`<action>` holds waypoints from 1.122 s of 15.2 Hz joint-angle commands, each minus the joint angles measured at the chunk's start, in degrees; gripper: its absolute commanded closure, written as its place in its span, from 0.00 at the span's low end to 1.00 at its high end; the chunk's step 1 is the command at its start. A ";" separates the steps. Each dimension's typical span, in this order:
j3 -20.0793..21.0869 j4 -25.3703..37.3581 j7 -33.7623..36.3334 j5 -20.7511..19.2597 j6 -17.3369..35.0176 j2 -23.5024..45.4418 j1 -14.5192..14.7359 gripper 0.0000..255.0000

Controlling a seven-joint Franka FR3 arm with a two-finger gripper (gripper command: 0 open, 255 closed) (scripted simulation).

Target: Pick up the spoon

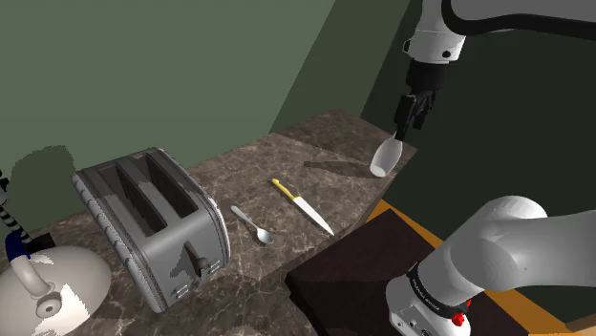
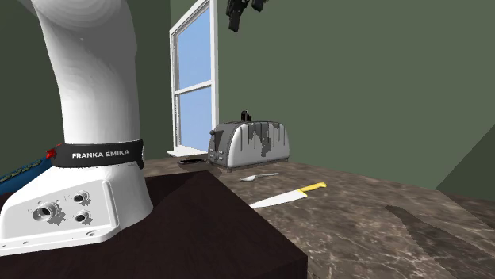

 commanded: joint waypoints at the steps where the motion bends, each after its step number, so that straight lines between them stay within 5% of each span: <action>1: 0.00 0.00 0.00 0.00 0.00 0.00 0.00 0.00; 17: 5.54 -8.21 5.67 8.93 31.21 21.96 5.28 0.00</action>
